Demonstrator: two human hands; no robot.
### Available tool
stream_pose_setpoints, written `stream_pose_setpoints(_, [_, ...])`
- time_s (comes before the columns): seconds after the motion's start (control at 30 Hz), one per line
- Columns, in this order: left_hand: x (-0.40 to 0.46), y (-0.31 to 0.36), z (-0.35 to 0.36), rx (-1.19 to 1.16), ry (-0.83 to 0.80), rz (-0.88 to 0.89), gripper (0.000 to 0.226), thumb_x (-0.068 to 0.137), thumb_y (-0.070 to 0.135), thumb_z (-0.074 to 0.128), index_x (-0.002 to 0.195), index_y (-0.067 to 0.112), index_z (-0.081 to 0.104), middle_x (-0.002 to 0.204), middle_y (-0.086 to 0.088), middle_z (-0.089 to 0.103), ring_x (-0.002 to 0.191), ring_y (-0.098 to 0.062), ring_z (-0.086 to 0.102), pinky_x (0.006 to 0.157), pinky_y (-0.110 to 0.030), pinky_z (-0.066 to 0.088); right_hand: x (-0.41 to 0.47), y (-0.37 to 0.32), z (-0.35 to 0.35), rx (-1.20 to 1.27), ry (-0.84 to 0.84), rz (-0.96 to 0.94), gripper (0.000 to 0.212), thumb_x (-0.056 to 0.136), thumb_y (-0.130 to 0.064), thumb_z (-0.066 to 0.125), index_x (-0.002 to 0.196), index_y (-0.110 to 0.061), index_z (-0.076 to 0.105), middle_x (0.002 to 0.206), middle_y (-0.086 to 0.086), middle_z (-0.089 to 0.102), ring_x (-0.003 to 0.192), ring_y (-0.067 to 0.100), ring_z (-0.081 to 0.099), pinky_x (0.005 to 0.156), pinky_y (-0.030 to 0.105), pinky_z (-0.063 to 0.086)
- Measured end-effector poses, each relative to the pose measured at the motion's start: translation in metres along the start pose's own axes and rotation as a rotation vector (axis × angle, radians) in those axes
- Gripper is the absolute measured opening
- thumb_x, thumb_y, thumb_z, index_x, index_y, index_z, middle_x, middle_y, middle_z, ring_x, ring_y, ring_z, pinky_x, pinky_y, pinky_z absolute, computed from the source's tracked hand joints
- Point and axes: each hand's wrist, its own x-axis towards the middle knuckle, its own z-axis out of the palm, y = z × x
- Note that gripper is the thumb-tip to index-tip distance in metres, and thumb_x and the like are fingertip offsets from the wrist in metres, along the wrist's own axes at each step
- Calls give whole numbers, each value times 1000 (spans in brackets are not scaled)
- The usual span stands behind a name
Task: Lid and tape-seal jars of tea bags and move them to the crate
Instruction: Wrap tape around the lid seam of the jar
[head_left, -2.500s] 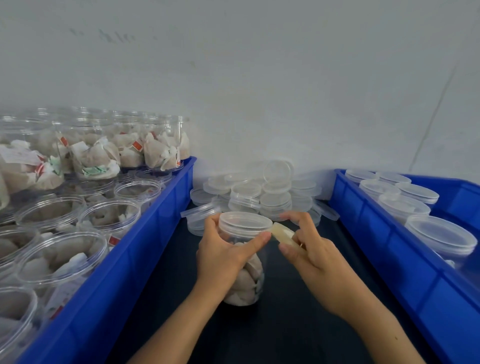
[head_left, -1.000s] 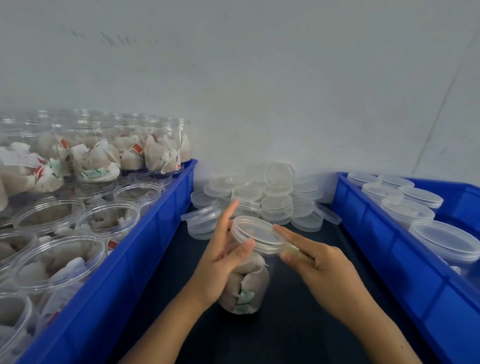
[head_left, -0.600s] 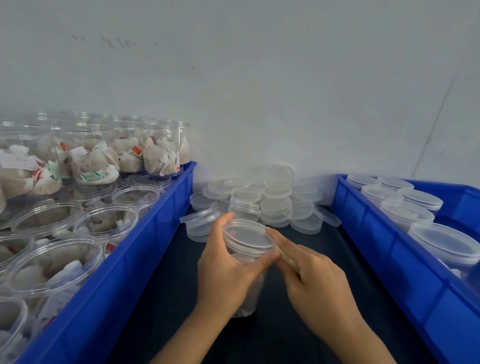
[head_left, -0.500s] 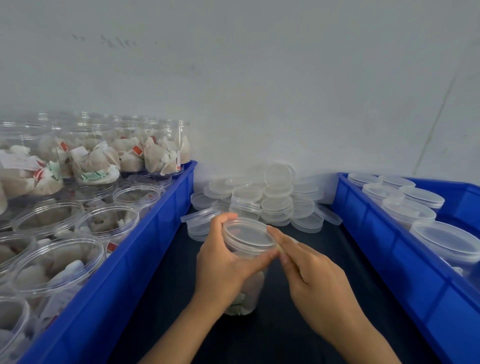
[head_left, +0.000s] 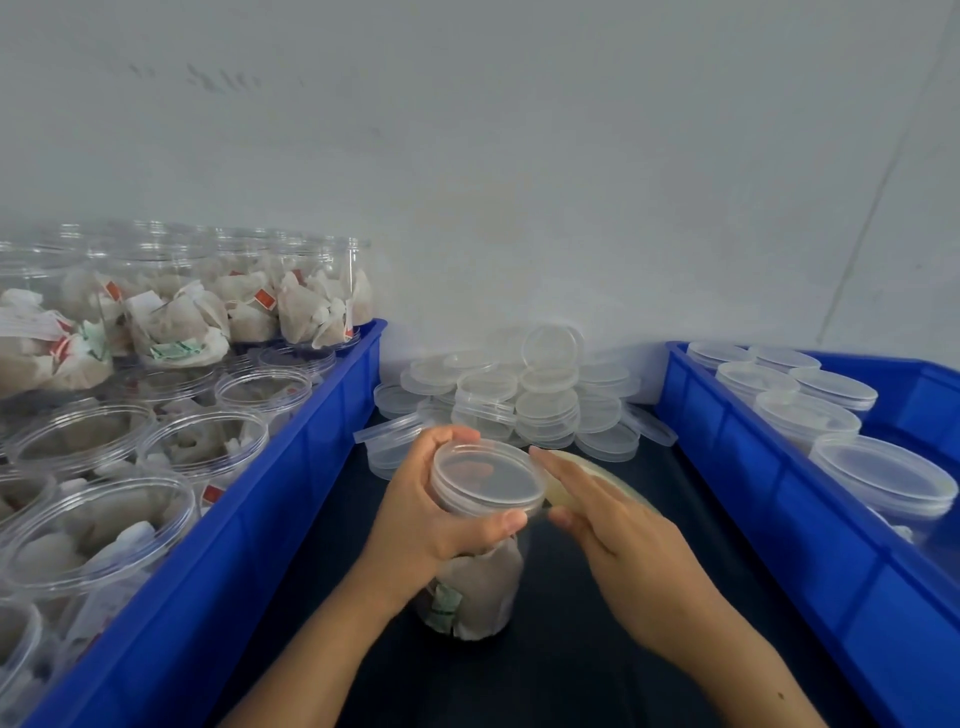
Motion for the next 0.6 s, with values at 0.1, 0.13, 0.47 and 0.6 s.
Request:
stream_pose_setpoints(0.1, [2,-2,-4,-87,-79,-34,83,49,32,88,121,12,53,111,-3,69,105,-19,67,82,-22,53,1,1,-1,36,-22,-17,54,103,-37,37,143,-62,11,141,-21,46,125,2,44,99,21,39])
stream_pose_setpoints(0.13, [3,-1,-5,-104,-115,-42,83,50,29,87,123,10,51,111,-4,70,105,-20,67,82,-22,53,1,1,-2,44,-19,-22,54,103,-37,38,142,-63,12,141,-23,46,125,0,43,99,20,39])
stream_pose_setpoints(0.47, [4,-7,-12,-311,-235,-205,113,30,42,97,123,13,40,103,4,72,102,-13,68,78,-22,54,6,3,3,264,22,-56,56,99,-22,54,129,-67,39,127,-34,53,115,-12,51,101,30,47])
stream_pose_setpoints(0.6, [5,-3,-12,-253,-259,-189,103,44,53,91,128,16,44,114,2,68,110,-14,64,82,-23,53,6,5,6,364,45,11,51,95,-26,60,127,-63,48,122,-19,64,115,11,59,100,38,49])
